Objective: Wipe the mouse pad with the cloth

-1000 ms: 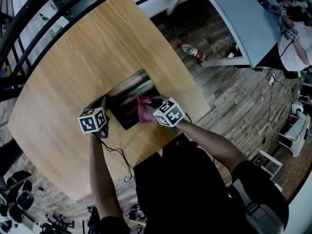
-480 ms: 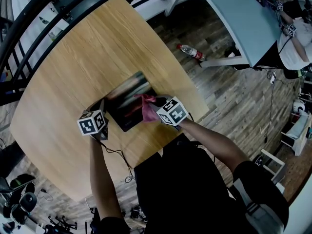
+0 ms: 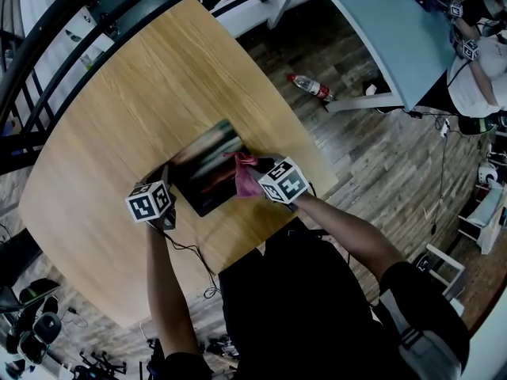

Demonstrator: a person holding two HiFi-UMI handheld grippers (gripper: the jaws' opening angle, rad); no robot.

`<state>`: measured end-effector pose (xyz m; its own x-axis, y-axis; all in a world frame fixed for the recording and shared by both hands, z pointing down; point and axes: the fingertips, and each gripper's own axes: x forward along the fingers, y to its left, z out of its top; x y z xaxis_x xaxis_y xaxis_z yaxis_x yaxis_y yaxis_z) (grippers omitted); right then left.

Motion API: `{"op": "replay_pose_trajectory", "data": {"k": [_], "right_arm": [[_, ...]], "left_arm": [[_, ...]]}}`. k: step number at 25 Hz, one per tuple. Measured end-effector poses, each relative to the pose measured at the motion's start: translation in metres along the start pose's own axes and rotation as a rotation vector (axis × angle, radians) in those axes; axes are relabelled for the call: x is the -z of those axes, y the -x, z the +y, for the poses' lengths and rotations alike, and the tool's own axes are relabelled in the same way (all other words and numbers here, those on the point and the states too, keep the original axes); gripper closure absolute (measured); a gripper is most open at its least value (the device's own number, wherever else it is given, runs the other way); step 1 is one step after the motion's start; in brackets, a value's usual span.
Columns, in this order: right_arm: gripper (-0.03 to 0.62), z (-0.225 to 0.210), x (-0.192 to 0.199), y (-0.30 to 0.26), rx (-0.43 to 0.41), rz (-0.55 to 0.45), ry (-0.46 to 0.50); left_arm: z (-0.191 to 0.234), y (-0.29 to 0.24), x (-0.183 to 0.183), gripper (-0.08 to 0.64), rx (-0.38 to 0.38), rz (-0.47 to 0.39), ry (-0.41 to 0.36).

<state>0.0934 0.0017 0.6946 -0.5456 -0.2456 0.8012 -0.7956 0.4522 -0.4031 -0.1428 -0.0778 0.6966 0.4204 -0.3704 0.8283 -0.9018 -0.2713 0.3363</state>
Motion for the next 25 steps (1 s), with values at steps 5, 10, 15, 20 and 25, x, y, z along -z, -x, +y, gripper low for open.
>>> {"op": "replay_pose_trajectory", "data": {"k": [5, 10, 15, 20, 25], "right_arm": [[0.525, -0.008, 0.002, 0.004, 0.01, 0.002, -0.005], [0.52, -0.014, 0.003, 0.007, 0.017, 0.005, -0.01], [0.518, -0.017, 0.002, 0.01, 0.024, 0.013, -0.001], [0.518, -0.021, 0.003, 0.013, 0.037, 0.019, 0.002], [0.518, -0.027, 0.004, 0.016, 0.06, 0.029, 0.008]], "left_arm": [[0.001, 0.0, 0.001, 0.537, -0.007, -0.003, 0.004], [0.001, 0.0, 0.001, 0.537, -0.019, -0.008, 0.011], [0.0, 0.001, -0.001, 0.537, -0.029, -0.014, 0.018], [0.0, 0.002, -0.001, 0.537, -0.044, -0.02, 0.021], [0.001, 0.002, -0.001, 0.537, -0.068, -0.04, 0.028]]}}
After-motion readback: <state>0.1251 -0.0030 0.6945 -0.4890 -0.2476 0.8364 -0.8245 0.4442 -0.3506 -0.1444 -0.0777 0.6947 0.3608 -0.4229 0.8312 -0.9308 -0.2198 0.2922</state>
